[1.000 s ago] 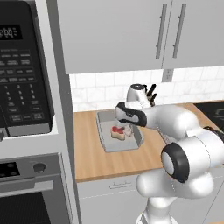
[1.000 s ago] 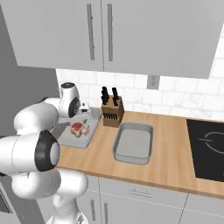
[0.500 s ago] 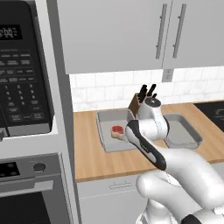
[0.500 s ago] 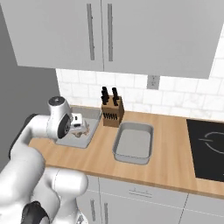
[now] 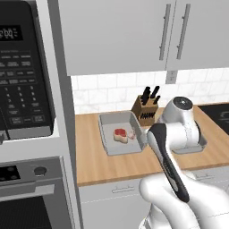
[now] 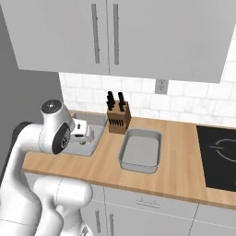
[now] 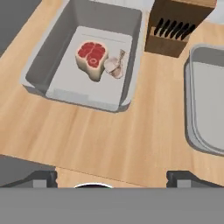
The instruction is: Place one garlic and one steak in each tupperware on the nearby counter, to pack two identical lunches.
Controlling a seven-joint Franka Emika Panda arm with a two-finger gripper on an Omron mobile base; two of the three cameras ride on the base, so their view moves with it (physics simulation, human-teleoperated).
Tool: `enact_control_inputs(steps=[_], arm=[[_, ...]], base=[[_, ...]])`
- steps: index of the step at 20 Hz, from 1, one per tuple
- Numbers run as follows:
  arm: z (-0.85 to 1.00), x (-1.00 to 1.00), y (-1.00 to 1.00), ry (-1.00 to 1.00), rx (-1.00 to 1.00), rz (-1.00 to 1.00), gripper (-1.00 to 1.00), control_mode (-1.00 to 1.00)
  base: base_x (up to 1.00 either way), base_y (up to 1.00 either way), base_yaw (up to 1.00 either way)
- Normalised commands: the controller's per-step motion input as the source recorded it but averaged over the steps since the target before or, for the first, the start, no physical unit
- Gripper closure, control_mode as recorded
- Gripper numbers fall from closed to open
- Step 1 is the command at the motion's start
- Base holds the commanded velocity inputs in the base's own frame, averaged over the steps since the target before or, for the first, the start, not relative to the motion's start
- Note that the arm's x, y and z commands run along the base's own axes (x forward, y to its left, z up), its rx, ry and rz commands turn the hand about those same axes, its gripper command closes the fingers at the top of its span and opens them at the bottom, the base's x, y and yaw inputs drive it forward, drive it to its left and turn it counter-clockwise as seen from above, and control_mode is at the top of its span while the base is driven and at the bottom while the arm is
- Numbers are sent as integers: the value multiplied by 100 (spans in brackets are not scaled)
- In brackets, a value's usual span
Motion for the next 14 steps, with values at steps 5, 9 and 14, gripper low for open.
enact_control_inputs(steps=[5,9,14], arm=[[47,-100,-40,5,9,-25,-100,-100],[69,-74,-13,7,5,-26,-100,-100],[32,-78,0,-3,8,-26,-100,-100]], base=[[0,0,0],[0,0,0],[0,0,0]])
